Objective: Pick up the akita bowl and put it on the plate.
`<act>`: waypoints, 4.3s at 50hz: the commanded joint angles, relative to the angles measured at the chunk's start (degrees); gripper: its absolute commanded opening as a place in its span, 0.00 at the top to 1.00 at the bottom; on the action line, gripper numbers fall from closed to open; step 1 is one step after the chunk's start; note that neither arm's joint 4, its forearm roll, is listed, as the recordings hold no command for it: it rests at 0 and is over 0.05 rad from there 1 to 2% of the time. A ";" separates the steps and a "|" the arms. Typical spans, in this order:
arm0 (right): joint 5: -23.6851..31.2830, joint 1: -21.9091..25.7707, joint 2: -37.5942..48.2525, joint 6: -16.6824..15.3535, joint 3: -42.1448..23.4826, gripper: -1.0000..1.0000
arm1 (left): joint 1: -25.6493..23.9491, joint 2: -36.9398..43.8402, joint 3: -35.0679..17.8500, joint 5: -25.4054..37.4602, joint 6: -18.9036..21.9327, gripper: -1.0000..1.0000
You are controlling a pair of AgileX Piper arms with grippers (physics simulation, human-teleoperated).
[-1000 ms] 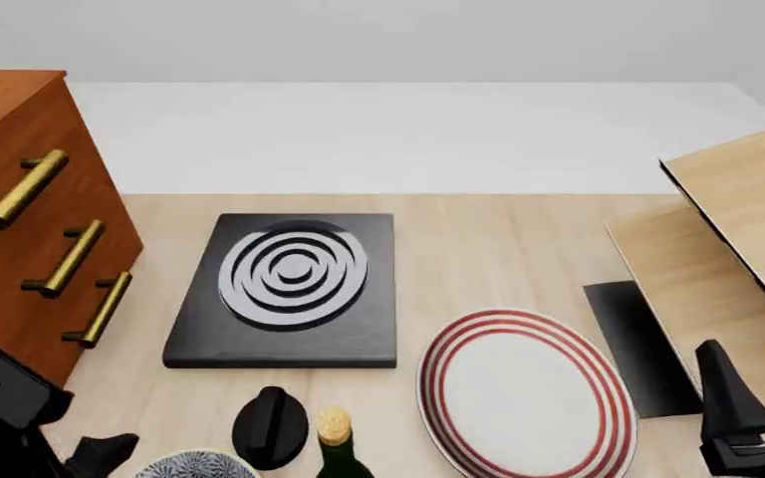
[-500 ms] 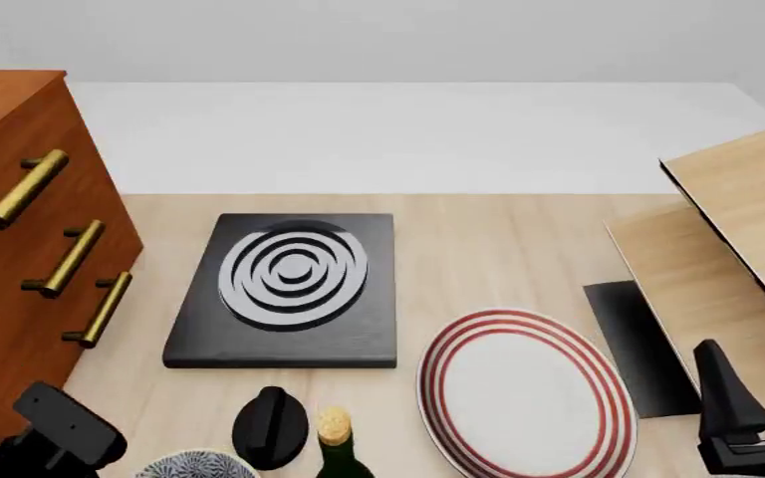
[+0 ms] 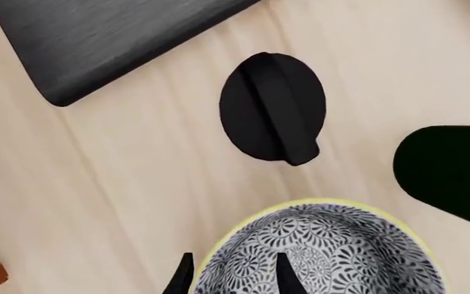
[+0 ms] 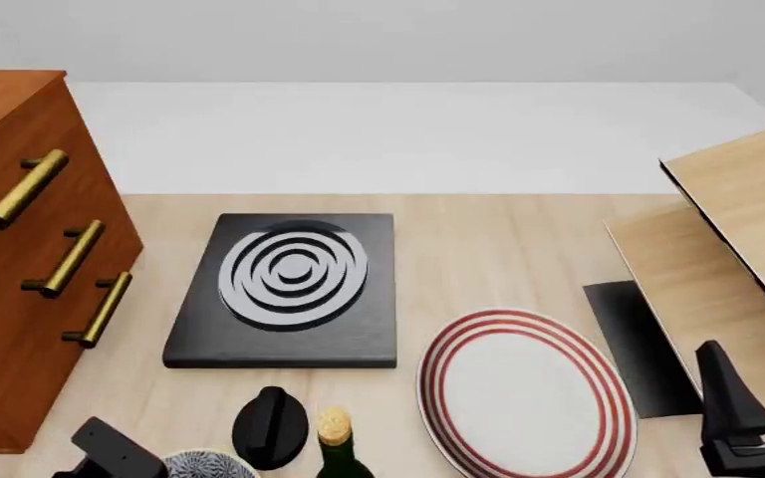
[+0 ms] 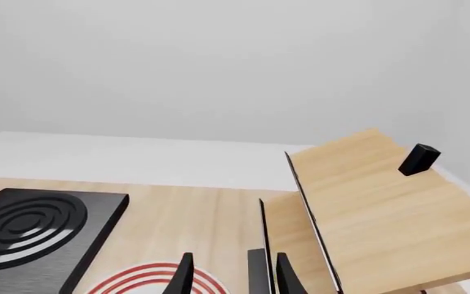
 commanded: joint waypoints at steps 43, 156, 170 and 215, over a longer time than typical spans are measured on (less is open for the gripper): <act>2.90 -0.25 -2.29 0.13 -1.30 0.00 | 7.21 -15.65 -7.26 16.07 5.07 1.00; -7.76 11.91 21.07 -2.74 -14.64 0.00 | 3.98 -1.00 -54.08 16.83 21.51 1.00; -11.31 16.42 26.41 -2.23 -17.10 0.00 | 0.61 5.36 -59.74 14.88 24.54 1.00; -15.52 22.72 33.67 -1.27 -21.09 0.00 | -11.77 23.28 -76.63 8.88 31.17 1.00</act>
